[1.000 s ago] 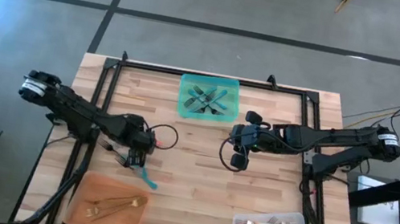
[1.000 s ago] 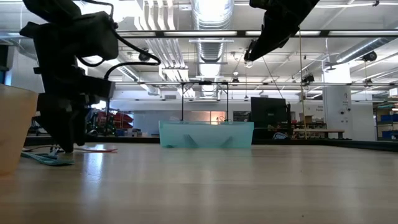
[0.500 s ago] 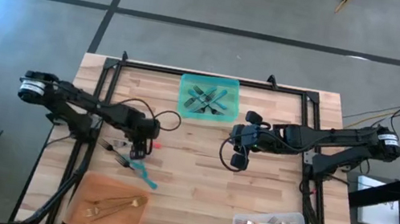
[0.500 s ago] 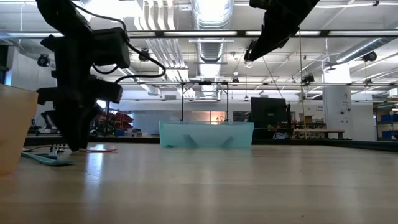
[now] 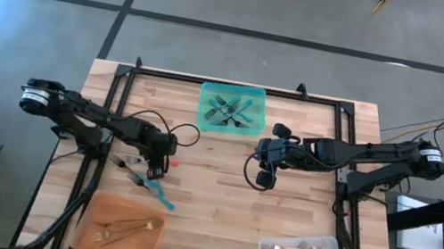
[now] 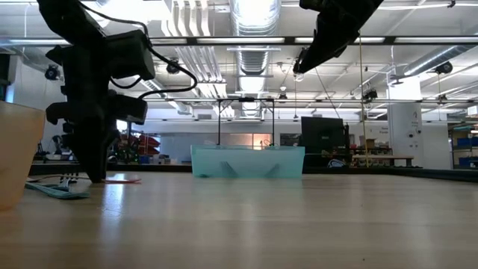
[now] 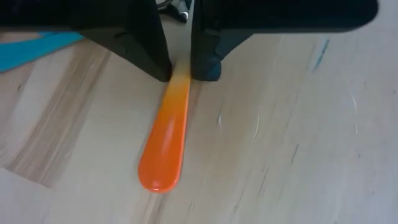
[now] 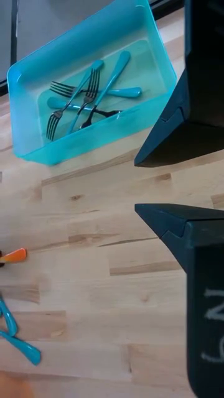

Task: Sort silverware by color (type)
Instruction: Put the orange fork into the transparent bin

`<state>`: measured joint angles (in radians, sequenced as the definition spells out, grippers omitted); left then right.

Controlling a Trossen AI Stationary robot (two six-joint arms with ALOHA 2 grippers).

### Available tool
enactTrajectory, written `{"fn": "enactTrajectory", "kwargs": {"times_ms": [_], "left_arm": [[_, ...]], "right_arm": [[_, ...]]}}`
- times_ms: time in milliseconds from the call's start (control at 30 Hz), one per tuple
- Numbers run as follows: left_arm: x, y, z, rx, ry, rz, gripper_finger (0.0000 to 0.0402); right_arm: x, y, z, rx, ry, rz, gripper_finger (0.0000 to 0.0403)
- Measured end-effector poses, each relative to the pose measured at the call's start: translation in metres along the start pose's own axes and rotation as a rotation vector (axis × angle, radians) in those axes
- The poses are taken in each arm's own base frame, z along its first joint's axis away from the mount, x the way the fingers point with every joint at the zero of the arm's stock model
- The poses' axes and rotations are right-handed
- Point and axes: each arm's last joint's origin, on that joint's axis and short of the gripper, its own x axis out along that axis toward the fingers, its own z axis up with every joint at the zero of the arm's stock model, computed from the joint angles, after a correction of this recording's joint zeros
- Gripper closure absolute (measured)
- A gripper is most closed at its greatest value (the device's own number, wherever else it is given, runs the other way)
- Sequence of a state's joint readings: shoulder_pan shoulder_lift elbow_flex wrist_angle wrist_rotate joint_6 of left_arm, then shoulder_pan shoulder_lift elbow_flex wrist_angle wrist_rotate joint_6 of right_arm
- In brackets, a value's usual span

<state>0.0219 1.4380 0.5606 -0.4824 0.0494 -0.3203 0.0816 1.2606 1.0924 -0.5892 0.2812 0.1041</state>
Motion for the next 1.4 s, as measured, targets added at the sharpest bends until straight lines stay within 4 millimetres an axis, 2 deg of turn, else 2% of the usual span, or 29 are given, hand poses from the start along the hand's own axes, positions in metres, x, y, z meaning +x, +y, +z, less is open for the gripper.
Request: {"fn": "enactTrajectory", "kwargs": {"times_ms": [200,367,733,833,1200,1400], "left_arm": [[-0.002,-0.001,0.003,-0.002,-0.004,0.002,0.0364],[-0.014,-0.005,0.016,0.019,0.004,0.045,0.0379],[-0.058,-0.024,0.063,0.129,-0.192,0.026,0.038],[-0.067,-0.028,0.073,0.141,-0.222,0.031,0.0391],[-0.078,-0.031,0.081,0.129,-0.254,0.059,0.0401],[-0.066,-0.028,0.07,0.134,-0.16,0.04,0.0401]], "right_arm": [[0.0,0.0,0.0,0.001,-0.001,0.0,0.0307],[0.0,0.0,0.0,0.0,-0.001,0.0,0.0307],[0.0,0.0,0.0,0.001,-0.003,0.0,0.0307],[0.0,0.0,0.0,0.001,-0.003,0.0,0.0307],[0.0,0.0,0.0,0.001,-0.003,0.0,0.0307],[0.0,0.0,0.0,0.001,-0.003,0.0,0.0307]]}}
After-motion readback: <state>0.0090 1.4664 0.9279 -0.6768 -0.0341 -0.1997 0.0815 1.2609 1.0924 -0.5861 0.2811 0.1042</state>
